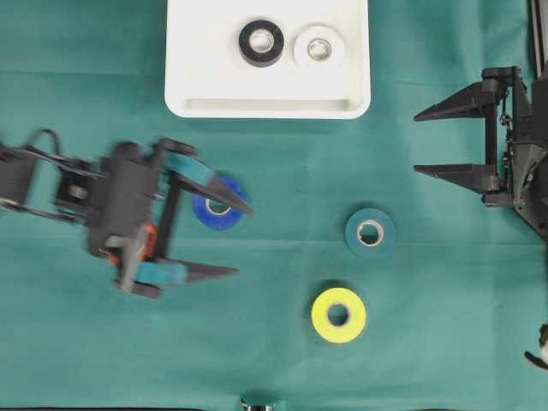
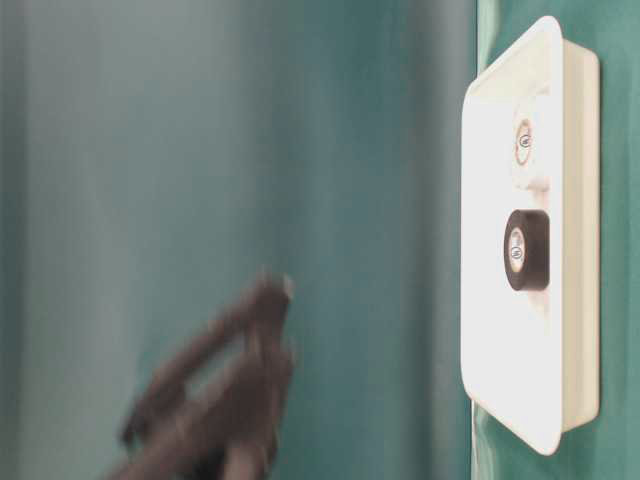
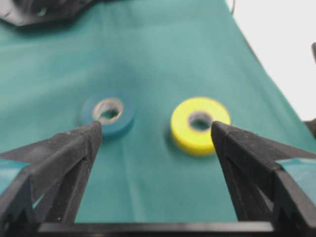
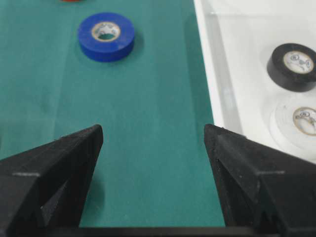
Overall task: Pick up the tape from a random location and place it into the white case.
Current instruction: 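Move the left gripper over the yellow tape roll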
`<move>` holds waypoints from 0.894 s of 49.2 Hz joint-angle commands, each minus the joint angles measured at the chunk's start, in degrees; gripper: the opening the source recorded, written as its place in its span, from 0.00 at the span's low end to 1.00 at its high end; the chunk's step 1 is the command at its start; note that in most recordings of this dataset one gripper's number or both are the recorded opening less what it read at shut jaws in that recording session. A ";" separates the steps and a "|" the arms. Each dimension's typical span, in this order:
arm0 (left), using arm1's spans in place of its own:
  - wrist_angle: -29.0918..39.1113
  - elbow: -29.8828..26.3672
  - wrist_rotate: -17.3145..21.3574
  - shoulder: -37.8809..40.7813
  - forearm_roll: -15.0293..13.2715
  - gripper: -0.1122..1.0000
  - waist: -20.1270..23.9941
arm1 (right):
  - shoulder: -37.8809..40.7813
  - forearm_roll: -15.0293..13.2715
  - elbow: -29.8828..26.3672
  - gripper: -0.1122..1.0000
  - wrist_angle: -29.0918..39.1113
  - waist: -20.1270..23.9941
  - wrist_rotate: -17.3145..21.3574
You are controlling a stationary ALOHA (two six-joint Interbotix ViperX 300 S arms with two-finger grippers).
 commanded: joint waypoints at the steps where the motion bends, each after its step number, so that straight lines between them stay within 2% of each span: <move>1: 0.97 -5.89 0.00 2.72 -0.09 0.98 -0.88 | 0.35 -0.18 -0.97 0.81 -0.26 -0.18 -0.18; 23: 7.65 -25.31 0.35 16.26 0.00 0.98 -2.72 | 0.70 -0.18 -0.88 0.81 -0.26 -0.18 -0.26; 34: 10.55 -32.26 1.85 20.04 0.09 0.98 -3.34 | 0.79 -0.18 -0.88 0.81 -0.26 -0.18 -0.35; 44: 12.13 -35.16 2.02 21.97 0.09 0.98 -2.81 | 0.97 -0.18 -0.79 0.81 -0.26 -0.18 -0.35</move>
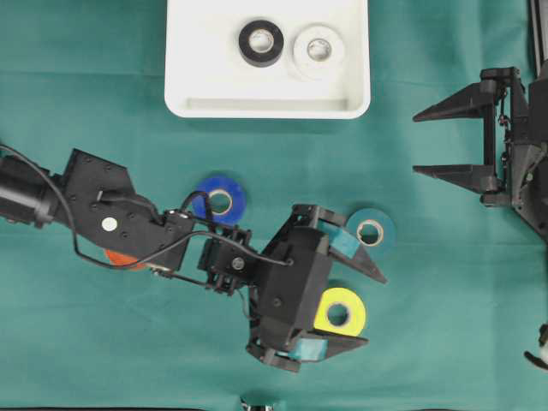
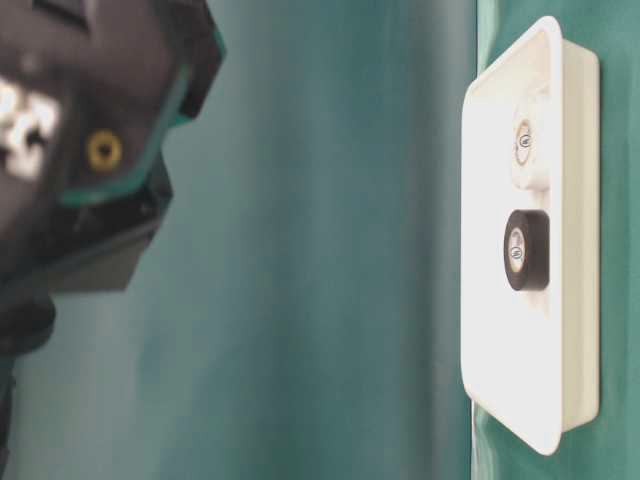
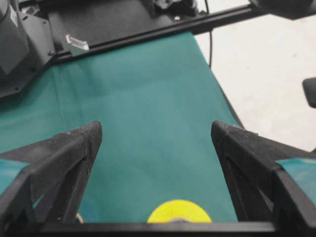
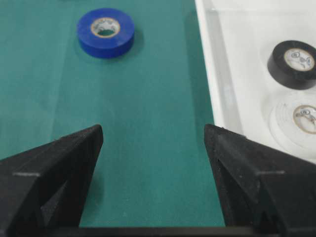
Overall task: Pick up the tape from a random location and place it into the white case.
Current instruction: 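Move the left gripper over the yellow tape roll, then lower the left gripper into the yellow roll's hole and close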
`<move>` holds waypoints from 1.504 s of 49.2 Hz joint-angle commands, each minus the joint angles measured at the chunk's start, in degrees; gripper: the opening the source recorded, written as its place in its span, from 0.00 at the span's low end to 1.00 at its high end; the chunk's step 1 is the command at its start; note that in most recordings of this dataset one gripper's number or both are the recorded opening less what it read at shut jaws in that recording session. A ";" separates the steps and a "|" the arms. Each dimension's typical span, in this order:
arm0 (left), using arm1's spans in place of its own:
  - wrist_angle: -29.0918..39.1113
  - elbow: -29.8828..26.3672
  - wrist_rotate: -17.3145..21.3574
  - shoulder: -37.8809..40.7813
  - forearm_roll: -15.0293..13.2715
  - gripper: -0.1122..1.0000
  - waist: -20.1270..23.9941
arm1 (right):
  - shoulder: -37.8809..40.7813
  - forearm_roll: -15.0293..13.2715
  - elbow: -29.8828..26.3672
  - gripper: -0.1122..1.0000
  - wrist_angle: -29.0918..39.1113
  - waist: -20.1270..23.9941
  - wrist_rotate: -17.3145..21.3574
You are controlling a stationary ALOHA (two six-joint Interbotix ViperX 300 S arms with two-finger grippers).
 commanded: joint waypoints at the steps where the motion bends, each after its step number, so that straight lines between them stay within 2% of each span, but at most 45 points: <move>1: 0.26 -2.37 0.09 -0.44 0.09 0.98 0.26 | 0.53 -0.09 -0.79 0.81 -0.35 0.00 -0.09; 18: 1.41 -3.08 -0.35 0.09 0.00 0.98 0.97 | 0.70 -0.09 -0.79 0.81 -0.35 -0.09 -0.18; 26: 4.66 -4.66 -0.53 0.79 -0.09 0.98 1.14 | 0.70 -0.09 -0.79 0.81 -0.26 -0.09 -0.18; 36: 13.62 -10.20 -0.79 3.43 -0.09 0.98 1.23 | 0.79 -0.09 -0.79 0.81 -0.26 -0.09 -0.18; 48: 28.56 -19.42 -0.88 7.56 0.00 0.98 1.32 | 0.88 -0.09 -0.79 0.81 -0.26 -0.09 -0.18; 62: 45.44 -28.92 -5.36 12.30 0.79 0.98 1.76 | 0.97 -0.09 -0.70 0.81 0.09 0.00 -0.18; 69: 49.66 -31.11 -6.77 13.71 0.97 0.98 1.76 | 1.05 -0.09 -0.70 0.81 0.18 -0.09 -0.26; 74: 50.10 -31.55 -6.77 14.06 0.97 0.98 1.76 | 1.05 -0.09 -0.70 0.81 0.09 -0.09 -0.26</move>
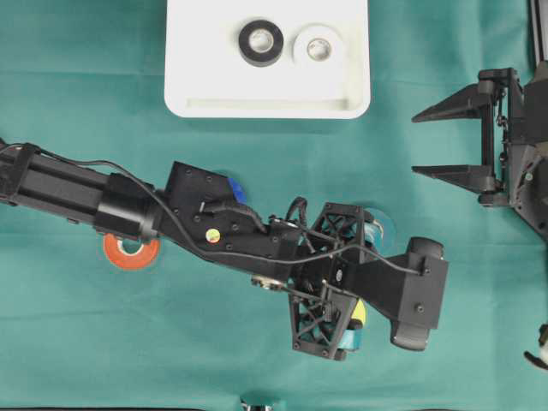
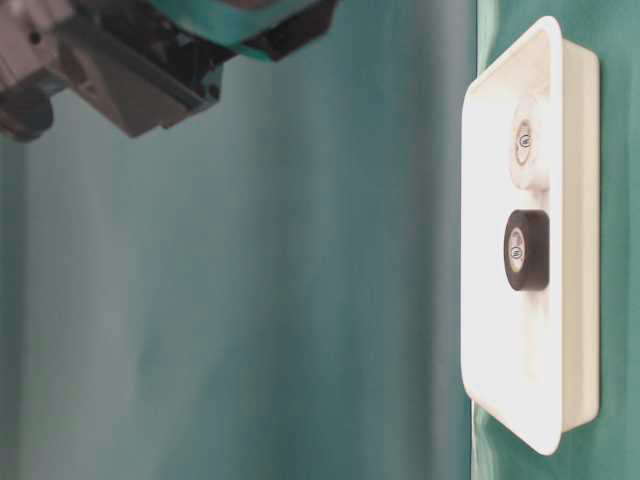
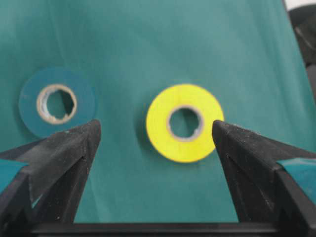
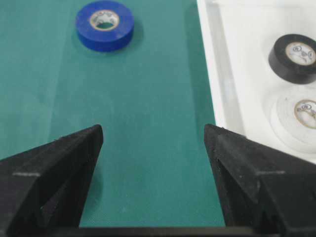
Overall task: Pick up the tape from a random location and place it into the white case.
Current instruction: 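Lower the left gripper into the yellow roll's hole and close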
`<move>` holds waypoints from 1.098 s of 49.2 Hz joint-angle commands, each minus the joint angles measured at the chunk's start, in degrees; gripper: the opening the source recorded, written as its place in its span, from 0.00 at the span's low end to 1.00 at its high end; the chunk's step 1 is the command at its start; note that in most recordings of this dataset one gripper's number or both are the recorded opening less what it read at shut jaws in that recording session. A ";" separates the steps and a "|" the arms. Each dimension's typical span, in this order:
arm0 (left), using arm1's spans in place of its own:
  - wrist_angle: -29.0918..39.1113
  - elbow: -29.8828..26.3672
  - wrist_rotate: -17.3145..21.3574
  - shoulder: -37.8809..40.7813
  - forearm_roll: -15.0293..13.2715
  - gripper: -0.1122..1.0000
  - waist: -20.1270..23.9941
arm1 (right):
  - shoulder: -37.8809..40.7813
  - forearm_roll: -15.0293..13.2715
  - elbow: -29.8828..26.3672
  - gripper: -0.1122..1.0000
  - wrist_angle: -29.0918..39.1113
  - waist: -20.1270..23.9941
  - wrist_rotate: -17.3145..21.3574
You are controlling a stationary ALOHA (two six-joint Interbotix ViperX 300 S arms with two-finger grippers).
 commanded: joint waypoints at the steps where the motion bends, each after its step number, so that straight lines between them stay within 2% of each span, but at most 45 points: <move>1: 0.26 -1.76 -0.18 -1.05 0.18 0.98 0.00 | 0.35 0.00 -0.70 0.81 -0.26 -0.09 -0.09; 37: -3.52 0.97 -0.18 -0.35 0.18 0.98 -0.44 | 0.62 -0.09 -0.70 0.81 -0.26 -0.09 -0.09; 54: -5.98 3.52 -1.58 3.43 0.18 0.98 -0.44 | 0.79 -0.09 -0.70 0.81 -0.26 0.00 -0.09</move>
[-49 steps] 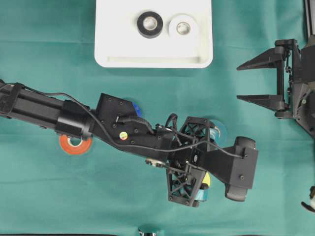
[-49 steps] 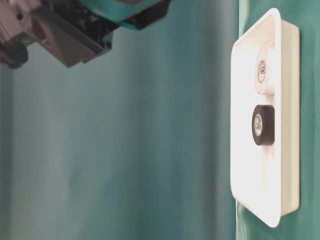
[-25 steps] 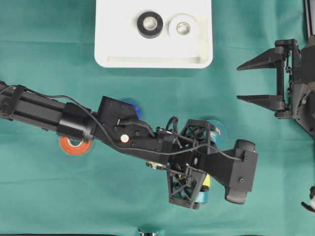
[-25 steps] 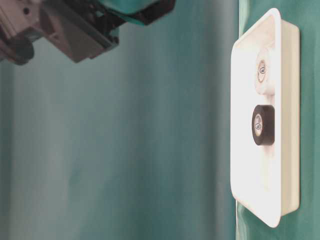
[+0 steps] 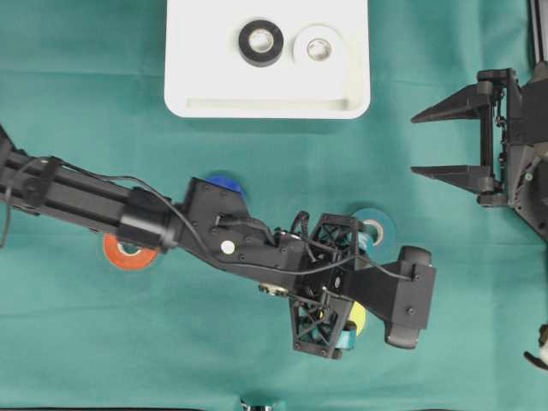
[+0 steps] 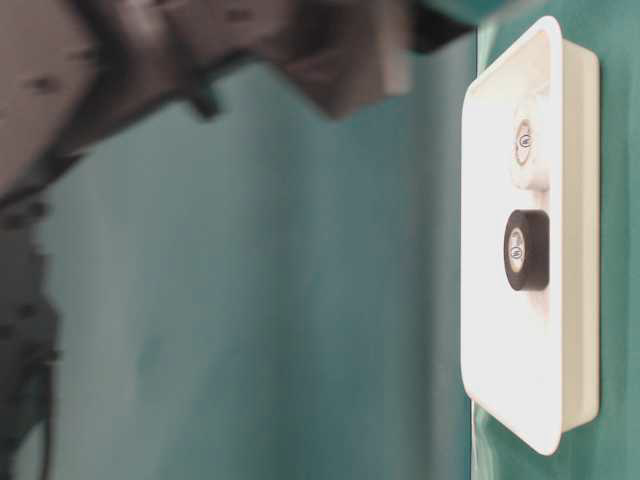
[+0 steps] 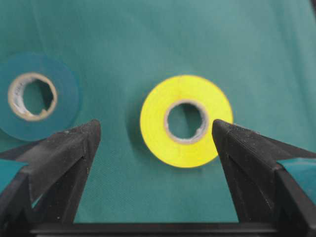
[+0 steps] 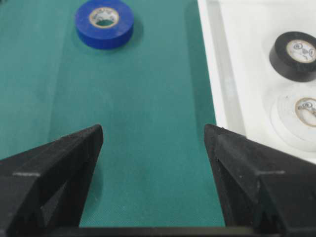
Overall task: Pick up the tape from a random location and place it into the white case.
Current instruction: 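Lower the left gripper into the yellow roll's hole and close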
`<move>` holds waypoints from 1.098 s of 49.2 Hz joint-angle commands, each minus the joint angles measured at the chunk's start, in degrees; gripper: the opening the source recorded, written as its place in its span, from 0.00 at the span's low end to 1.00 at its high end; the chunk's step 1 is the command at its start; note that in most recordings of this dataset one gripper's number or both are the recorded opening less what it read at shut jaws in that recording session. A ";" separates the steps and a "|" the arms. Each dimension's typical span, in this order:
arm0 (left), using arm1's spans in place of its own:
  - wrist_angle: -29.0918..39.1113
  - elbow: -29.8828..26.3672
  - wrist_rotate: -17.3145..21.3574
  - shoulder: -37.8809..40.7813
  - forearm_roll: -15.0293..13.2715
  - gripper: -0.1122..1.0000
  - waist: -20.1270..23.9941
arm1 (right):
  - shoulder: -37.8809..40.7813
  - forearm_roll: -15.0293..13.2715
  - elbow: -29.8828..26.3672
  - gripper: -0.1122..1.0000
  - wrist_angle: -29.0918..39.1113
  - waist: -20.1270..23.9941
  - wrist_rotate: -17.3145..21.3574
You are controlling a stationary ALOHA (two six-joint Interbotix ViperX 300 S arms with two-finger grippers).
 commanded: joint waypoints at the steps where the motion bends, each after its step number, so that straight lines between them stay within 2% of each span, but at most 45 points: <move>1: -0.97 -0.35 -0.26 -0.18 0.18 0.98 -0.18 | 0.35 -0.09 -0.70 0.81 -0.26 -0.09 -0.09; 33: -7.12 1.93 -1.32 6.15 0.18 0.98 0.35 | 1.85 -0.09 -0.53 0.81 -0.44 -0.09 -0.09; 54: -7.29 1.85 -1.32 7.38 0.18 0.98 0.53 | 1.93 -0.09 -0.44 0.81 -0.44 -0.09 -0.09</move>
